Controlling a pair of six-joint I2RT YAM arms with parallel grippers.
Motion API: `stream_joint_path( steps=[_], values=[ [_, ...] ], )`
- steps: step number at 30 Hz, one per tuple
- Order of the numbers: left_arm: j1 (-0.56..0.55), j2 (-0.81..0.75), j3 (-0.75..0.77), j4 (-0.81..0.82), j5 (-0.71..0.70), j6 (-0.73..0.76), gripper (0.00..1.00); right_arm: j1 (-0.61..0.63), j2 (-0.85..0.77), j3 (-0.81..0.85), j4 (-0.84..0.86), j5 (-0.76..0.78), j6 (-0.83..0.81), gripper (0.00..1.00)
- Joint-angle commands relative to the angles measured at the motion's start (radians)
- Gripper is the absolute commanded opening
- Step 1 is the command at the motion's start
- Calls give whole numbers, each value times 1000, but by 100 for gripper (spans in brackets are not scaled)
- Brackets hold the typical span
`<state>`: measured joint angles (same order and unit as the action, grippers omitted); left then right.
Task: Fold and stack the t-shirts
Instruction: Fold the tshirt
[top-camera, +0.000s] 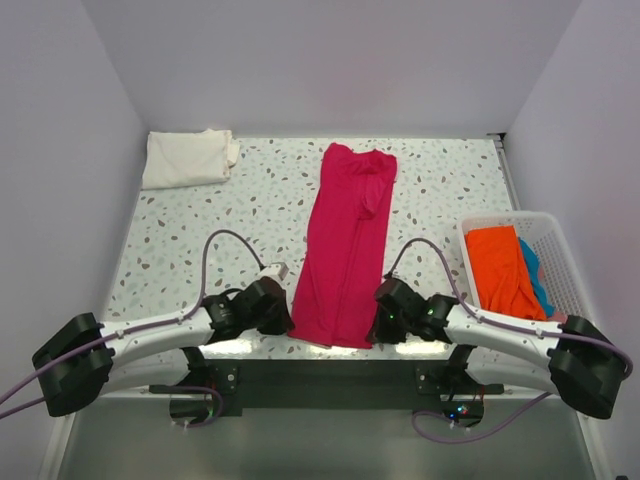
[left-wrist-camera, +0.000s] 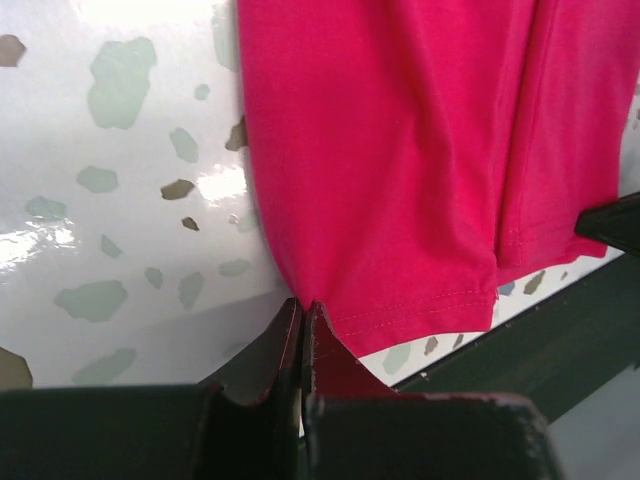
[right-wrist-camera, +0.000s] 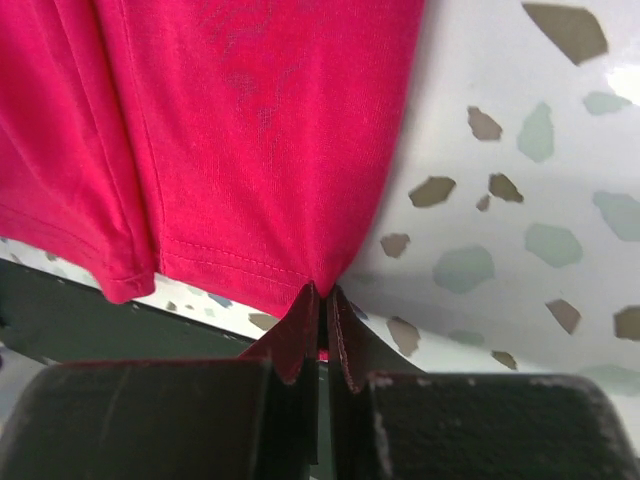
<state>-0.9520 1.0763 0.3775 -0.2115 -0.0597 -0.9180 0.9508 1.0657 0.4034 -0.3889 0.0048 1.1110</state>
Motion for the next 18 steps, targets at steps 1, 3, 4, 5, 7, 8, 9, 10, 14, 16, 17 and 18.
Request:
stream_joint_path(
  steps=[1,3,4,5,7,8,9,10,14,16,17,18],
  values=[
    [-19,-47,12,-40,-15,-44,0,11,-26,34,-146,32,-65,0],
    [-19,-38,78,-77,-60,-26,0,9,-23,93,-192,72,-103,0],
    [-19,-29,104,-87,-74,-16,0,11,-20,116,-208,95,-114,0],
    [-18,-3,160,-107,-112,-7,0,11,-9,138,-217,115,-134,0],
    [-13,54,220,-124,-155,17,0,9,17,207,-243,193,-149,0],
    [-1,79,282,-124,-173,28,0,5,29,231,-248,219,-164,0],
    [10,102,313,-126,-178,43,0,-7,43,282,-249,239,-174,0],
    [19,149,342,-123,-183,48,0,-18,65,310,-249,277,-186,0],
    [77,263,489,-57,-201,65,0,-101,160,422,-231,353,-246,0],
    [96,331,529,-37,-204,57,0,-168,180,454,-182,357,-261,0],
    [116,355,567,-23,-206,53,0,-188,192,463,-168,366,-275,0],
    [128,378,584,-14,-209,51,0,-225,215,485,-148,371,-284,0]
  ],
)
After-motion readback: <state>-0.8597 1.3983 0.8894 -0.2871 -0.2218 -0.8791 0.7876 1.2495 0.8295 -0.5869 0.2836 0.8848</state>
